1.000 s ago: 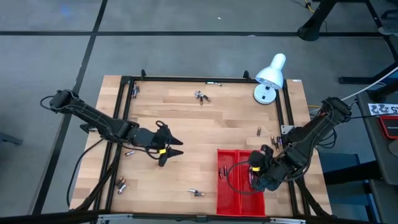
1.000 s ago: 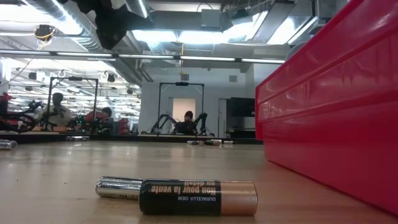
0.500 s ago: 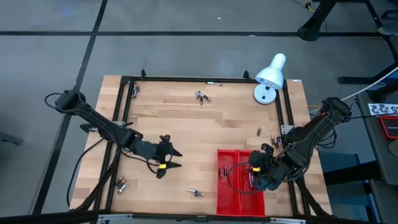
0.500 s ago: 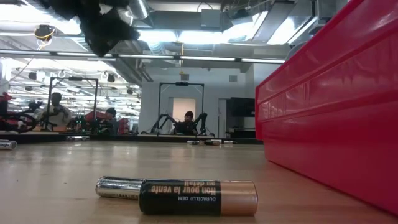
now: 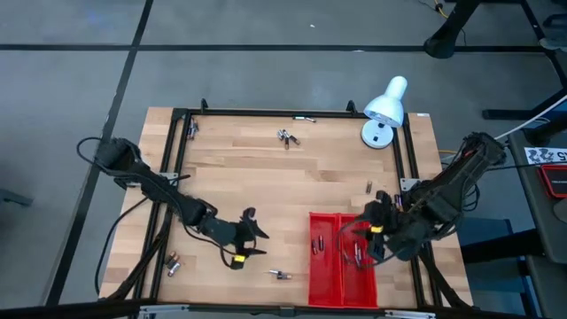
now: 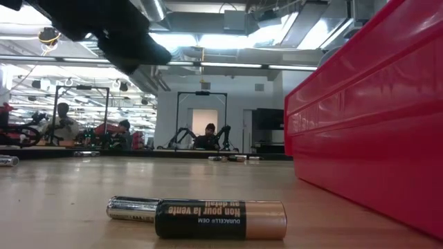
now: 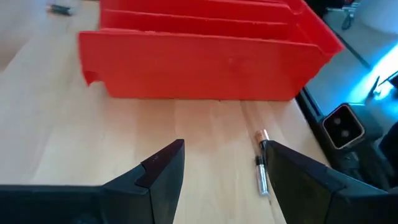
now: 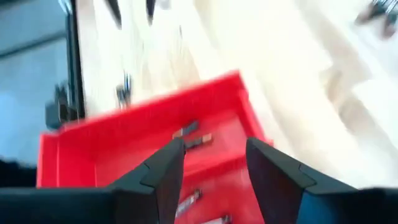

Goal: Sort batteries
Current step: Put the silver battery into the right red bin

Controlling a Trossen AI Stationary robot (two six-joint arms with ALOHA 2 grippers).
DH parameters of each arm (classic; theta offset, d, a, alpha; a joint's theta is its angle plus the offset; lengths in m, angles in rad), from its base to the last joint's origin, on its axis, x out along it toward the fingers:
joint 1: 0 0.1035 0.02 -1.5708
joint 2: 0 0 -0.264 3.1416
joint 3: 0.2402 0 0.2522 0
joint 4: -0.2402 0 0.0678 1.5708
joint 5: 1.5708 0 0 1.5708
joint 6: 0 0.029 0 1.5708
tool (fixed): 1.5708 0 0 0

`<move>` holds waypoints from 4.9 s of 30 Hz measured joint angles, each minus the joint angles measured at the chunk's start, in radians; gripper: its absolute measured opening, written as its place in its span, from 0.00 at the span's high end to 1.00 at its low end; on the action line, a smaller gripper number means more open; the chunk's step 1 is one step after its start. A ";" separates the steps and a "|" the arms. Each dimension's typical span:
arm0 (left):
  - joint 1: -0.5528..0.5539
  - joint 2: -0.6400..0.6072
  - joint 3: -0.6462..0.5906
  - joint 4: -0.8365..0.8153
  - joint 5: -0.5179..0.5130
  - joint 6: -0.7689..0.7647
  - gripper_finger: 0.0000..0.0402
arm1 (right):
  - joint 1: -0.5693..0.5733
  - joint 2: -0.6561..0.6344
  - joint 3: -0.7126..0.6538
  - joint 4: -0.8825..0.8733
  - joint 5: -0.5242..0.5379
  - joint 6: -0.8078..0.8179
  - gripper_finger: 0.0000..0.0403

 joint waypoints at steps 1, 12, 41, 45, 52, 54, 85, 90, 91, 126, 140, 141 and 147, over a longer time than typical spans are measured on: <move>-0.002 0.030 0.019 0.000 0.011 0.030 0.47 | 0.000 -0.009 0.003 0.000 0.021 -0.015 0.57; -0.052 0.345 0.185 -0.009 0.039 0.152 0.47 | 0.000 -0.029 0.004 -0.014 -0.016 -0.104 0.57; -0.080 0.448 0.252 -0.099 0.039 0.095 0.91 | -0.001 -0.029 0.004 -0.050 0.034 -0.157 0.57; -0.079 0.486 0.252 -0.051 0.042 0.002 0.87 | -0.002 -0.029 0.004 -0.046 0.052 -0.145 0.57; -0.082 0.493 0.246 -0.045 0.057 -0.034 0.82 | -0.002 -0.029 0.004 -0.004 0.069 -0.144 0.57; -0.082 0.493 0.246 -0.046 0.058 -0.034 0.83 | -0.002 -0.029 0.004 0.007 0.075 -0.143 0.57; -0.009 0.337 0.237 -0.246 -0.005 0.159 0.96 | 0.000 0.075 0.005 0.387 0.013 -0.125 0.57; 0.016 0.263 0.238 -0.319 -0.049 0.155 0.97 | -0.001 0.080 0.005 0.399 0.014 -0.127 0.57; 0.022 0.245 0.238 -0.316 -0.061 0.165 0.97 | -0.001 0.080 0.005 0.397 0.017 -0.127 0.57; 0.139 0.008 0.242 0.122 -0.119 0.281 0.95 | -0.266 0.140 0.005 0.700 -0.079 -0.644 0.45; 0.146 0.008 0.242 0.127 -0.121 0.284 0.96 | -0.265 0.139 0.005 0.701 -0.082 -0.647 0.45; 0.147 0.008 0.242 0.127 -0.121 0.284 0.96 | -0.265 0.139 0.005 0.700 -0.082 -0.647 0.45; 0.150 0.008 0.242 0.131 -0.121 0.284 0.95 | -0.265 0.148 0.005 0.701 -0.082 -0.651 0.45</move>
